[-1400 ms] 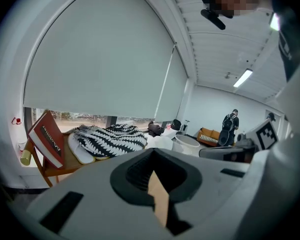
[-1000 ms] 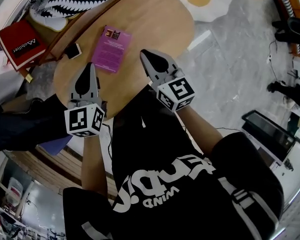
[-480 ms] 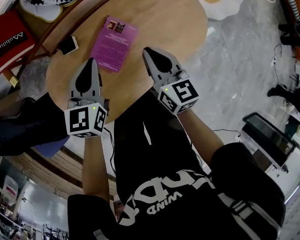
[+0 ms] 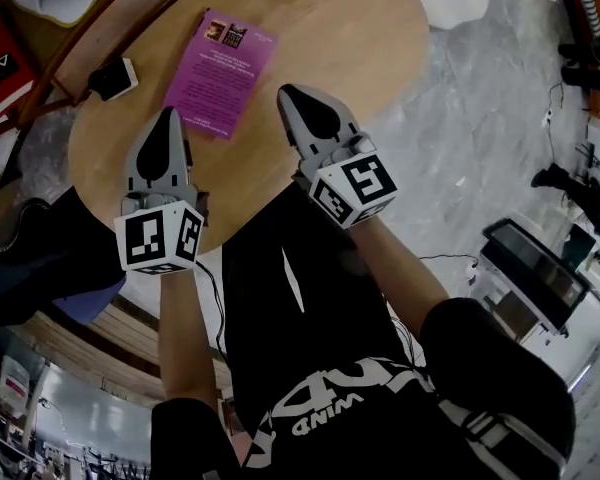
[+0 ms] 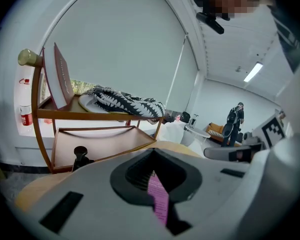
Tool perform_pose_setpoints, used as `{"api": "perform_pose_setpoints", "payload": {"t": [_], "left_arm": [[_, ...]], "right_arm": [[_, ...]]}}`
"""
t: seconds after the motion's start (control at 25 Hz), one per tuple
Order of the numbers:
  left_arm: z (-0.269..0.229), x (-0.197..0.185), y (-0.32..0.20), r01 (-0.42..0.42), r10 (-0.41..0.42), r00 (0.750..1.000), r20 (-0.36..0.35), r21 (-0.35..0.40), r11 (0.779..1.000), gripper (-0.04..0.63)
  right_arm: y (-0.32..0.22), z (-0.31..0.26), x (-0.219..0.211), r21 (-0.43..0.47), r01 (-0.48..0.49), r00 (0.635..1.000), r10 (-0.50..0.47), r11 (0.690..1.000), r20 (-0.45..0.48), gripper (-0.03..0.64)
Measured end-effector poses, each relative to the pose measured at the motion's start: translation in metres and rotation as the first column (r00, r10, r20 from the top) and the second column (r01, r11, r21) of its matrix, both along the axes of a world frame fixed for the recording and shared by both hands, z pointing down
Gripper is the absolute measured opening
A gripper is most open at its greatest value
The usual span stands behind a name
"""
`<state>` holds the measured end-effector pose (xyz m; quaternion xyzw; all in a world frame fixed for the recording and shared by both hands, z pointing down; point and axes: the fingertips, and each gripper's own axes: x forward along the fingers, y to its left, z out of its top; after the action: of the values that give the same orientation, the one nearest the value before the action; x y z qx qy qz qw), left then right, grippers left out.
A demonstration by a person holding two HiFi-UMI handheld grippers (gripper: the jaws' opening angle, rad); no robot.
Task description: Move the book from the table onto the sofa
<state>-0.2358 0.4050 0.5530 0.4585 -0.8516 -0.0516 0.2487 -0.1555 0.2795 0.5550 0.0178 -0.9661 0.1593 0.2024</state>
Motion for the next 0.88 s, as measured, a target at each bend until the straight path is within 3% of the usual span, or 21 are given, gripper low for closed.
{"api": "perform_pose_setpoints", "payload": {"t": [0.4,0.64,0.76,0.88], "left_arm": [[0.017,-0.006,-0.001,-0.027,0.026,1.000,-0.016,-0.034,0.999,0.009],[0.028,-0.010,-0.005,-0.041,0.040,0.999,-0.031,-0.048,0.998,0.069],[0.036,-0.010,-0.008,-0.058,0.056,0.997,-0.049,-0.052,0.997,0.112],[0.041,-0.009,-0.012,-0.076,0.073,0.995,-0.063,-0.044,0.996,0.151]], "right_arm": [[0.008,0.025,-0.005,-0.049,0.002,0.999,-0.004,0.999,-0.037,0.005],[0.008,0.039,-0.012,-0.087,0.012,0.998,-0.017,0.996,-0.055,0.125],[0.011,0.046,-0.018,-0.142,0.031,0.998,-0.039,0.989,-0.050,0.215],[0.015,0.048,-0.021,-0.179,0.055,0.997,-0.064,0.982,-0.042,0.250]]}}
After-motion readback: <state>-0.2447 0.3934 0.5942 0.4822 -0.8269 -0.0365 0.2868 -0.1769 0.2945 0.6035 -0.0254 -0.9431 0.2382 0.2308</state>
